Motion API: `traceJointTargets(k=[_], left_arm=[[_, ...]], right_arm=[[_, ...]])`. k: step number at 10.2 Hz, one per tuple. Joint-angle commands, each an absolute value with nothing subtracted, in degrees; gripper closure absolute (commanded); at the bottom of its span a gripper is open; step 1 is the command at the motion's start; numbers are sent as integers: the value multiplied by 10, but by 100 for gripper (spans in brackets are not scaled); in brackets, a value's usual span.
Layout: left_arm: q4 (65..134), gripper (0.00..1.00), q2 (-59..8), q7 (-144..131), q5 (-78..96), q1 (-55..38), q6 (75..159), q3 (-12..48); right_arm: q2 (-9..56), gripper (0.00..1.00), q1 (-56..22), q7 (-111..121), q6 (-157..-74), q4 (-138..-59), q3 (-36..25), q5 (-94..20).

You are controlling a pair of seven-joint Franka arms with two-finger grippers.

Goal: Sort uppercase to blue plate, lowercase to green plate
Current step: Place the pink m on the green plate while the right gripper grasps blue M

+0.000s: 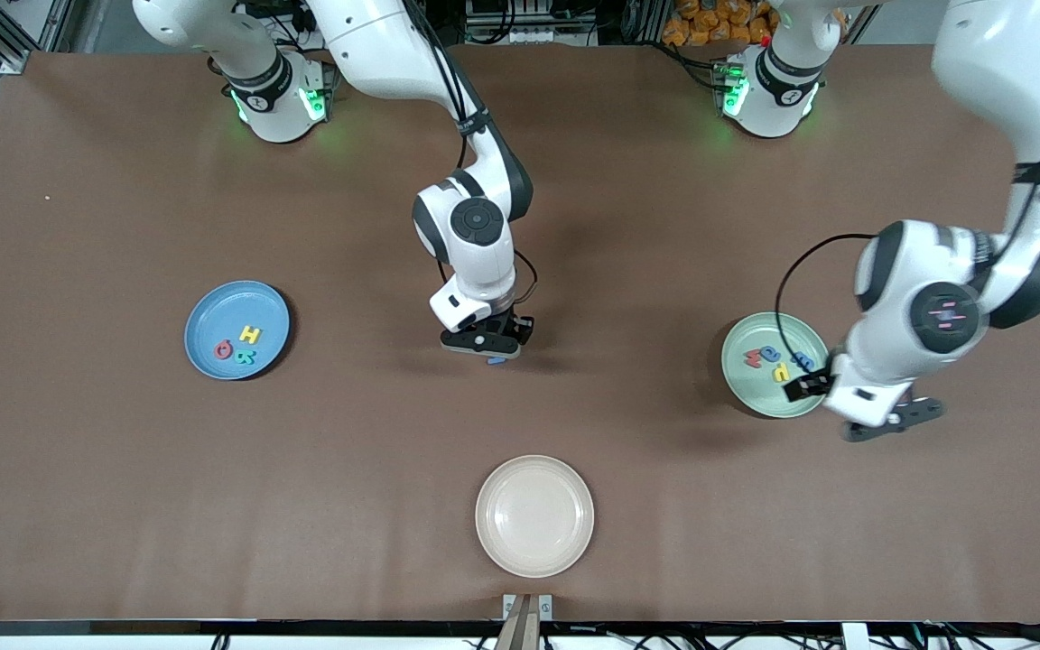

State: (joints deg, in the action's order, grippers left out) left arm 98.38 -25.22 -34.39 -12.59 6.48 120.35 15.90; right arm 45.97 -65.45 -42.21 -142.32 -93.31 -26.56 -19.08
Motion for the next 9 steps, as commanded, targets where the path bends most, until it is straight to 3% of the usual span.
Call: traceJointTargets(k=[1,5,7,9], left_arm=[[1059,0,-183,-389,-95,69,1201,170],[1176,0,-73,-348,-53,44,1203,157],[1239,0,-10,-307,-18,-44,1204,68],[1239,0,3,-297,-17,-63,1203,45]], right_arm=[[478,45,-645,-432,-1429,-912,-260,-193],[490,50,-645,-433,-1433,-904,-260,-192],[497,52,-645,-433,-1435,-899,-260,-192],[504,52,-645,-432,-1449,-897,-260,-189]])
